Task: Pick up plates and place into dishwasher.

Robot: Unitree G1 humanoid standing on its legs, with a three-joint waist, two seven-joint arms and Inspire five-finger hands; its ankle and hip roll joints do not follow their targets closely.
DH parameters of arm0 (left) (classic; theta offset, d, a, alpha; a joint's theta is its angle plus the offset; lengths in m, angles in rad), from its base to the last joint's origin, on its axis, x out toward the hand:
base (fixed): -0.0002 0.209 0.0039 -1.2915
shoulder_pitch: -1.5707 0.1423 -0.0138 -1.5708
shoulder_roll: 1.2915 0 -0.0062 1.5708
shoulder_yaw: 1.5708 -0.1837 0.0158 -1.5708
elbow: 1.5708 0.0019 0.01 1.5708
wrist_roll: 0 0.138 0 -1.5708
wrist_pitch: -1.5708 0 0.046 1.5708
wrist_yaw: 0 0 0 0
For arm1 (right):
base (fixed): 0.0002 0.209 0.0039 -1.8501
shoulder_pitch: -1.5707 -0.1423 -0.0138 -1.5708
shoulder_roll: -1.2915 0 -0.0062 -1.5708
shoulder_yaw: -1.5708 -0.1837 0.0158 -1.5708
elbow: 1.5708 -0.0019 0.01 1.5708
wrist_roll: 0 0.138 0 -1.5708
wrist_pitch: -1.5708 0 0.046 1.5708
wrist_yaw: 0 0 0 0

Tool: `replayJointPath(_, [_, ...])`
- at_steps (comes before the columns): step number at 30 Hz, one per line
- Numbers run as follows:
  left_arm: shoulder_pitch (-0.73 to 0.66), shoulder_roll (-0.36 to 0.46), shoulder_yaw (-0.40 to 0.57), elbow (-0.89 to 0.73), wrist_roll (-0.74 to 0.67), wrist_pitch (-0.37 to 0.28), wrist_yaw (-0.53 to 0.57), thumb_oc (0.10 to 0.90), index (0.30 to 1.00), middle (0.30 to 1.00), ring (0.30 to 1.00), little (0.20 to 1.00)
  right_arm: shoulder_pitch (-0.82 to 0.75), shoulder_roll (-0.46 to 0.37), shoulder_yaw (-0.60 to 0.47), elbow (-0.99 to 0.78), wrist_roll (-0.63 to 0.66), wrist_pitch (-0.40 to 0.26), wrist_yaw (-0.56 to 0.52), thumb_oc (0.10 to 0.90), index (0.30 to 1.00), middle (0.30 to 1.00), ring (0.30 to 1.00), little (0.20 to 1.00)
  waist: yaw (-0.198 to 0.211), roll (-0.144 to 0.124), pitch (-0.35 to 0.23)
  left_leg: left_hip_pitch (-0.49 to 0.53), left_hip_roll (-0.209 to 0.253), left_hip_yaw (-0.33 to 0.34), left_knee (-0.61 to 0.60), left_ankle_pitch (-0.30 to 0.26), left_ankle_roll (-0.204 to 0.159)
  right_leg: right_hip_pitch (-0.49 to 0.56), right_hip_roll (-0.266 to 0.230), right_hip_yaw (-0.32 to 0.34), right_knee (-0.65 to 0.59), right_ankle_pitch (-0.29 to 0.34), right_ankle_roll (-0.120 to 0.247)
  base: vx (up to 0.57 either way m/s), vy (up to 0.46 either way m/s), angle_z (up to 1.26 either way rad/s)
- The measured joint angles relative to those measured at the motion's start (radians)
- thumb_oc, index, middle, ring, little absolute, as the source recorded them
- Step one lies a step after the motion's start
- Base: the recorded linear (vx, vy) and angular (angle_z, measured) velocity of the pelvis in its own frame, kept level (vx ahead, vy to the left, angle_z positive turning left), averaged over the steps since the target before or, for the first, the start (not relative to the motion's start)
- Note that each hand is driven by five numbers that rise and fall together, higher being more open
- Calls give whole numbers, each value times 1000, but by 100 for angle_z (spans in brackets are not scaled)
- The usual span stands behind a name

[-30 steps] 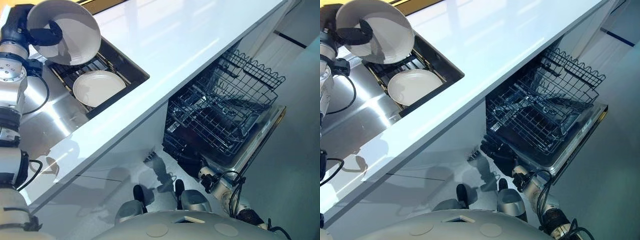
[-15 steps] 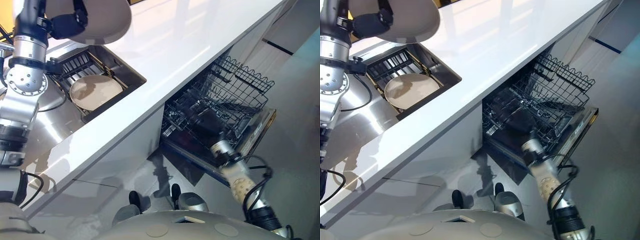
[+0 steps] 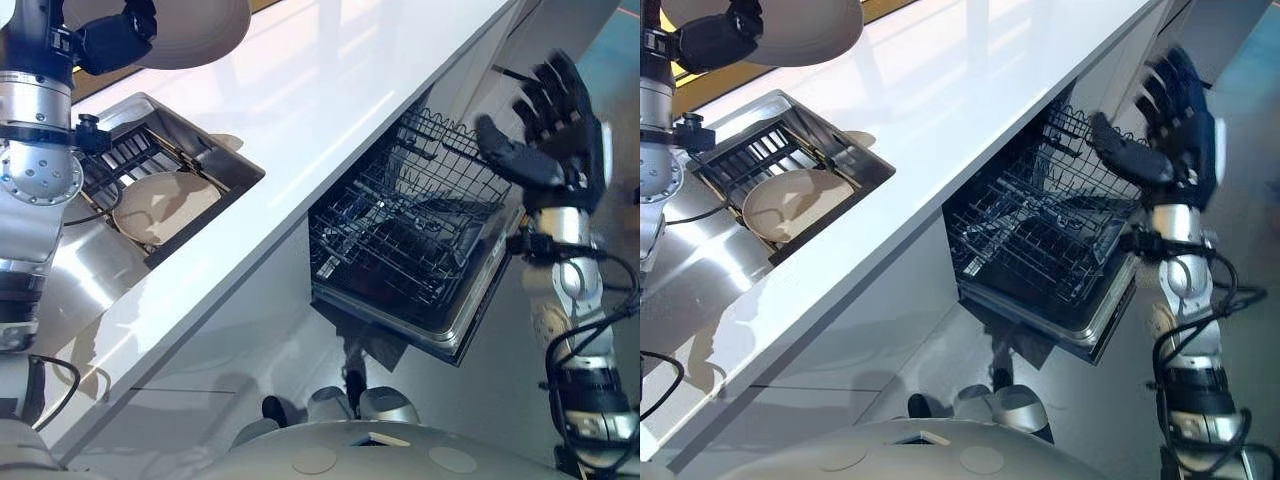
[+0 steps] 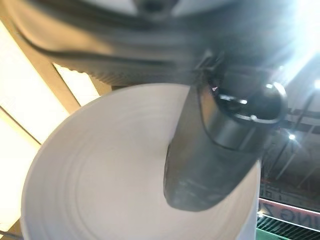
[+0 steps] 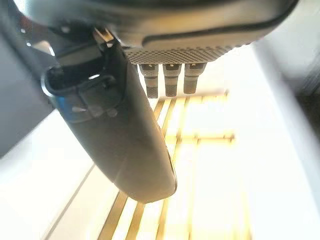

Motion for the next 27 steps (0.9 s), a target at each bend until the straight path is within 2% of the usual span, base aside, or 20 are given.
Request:
replayJointPath(5, [-1, -59, -25, -2, 3, -53, 8, 100, 300, 300, 300, 200, -112, -23, 79, -24, 64, 30, 129, 800, 900, 900, 900, 900, 39, 11, -7, 0, 1, -6, 2, -1, -1, 6, 2, -5, -6, 0, 0, 10, -13, 2])
replayJointPath(8, [-1, -108, -34, -5, 13, -54, 9, 100, 300, 300, 300, 200, -143, -23, 115, -49, 87, 73, 169, 800, 900, 900, 900, 900, 61, 11, -7, -1, 0, -11, 2, -1, -1, 10, 1, -10, -9, 0, 0, 22, -31, 7])
replayJointPath(12, [-1, -155, -71, -9, 75, -54, 5, 100, 300, 300, 300, 200, -171, -23, 167, -57, 82, 104, 174, 800, 900, 900, 900, 900, 74, 11, -7, -2, -1, -28, 1, 0, -1, 17, -2, -34, -12, 0, 0, 19, -29, 10])
replayJointPath(16, [0, -187, -144, -13, 155, -54, -19, 100, 300, 300, 300, 200, -202, -23, 191, -57, 40, 106, 167, 800, 900, 900, 900, 900, 84, 10, -6, -7, -3, -38, 1, 0, 0, 17, -3, -41, -12, -1, 0, 22, -14, 6])
replayJointPath(19, [0, -193, -184, -13, 162, -55, -38, 100, 300, 300, 300, 200, -219, -21, 198, -57, 35, 106, 164, 800, 900, 900, 900, 900, 84, 9, -6, -8, -3, -42, 1, 1, 1, 17, -3, -46, -12, -1, 0, 12, -3, 2])
replayJointPath(23, [1, -227, -199, -27, 198, -55, -45, 100, 300, 300, 300, 200, -229, -14, 199, -57, 36, 107, 147, 800, 900, 900, 900, 900, 86, 5, -3, -10, -2, -48, 1, 1, 1, 18, -4, -57, -12, -1, 0, 23, -4, 4])
replayJointPath(27, [8, -230, -215, -59, 198, -57, -54, 100, 300, 300, 300, 200, -234, 18, 204, -55, 50, 141, 150, 800, 900, 900, 900, 900, 88, 0, -1, -10, -2, -51, 1, 1, 1, 19, -4, -60, -12, -1, 1, 6, -1, 1])
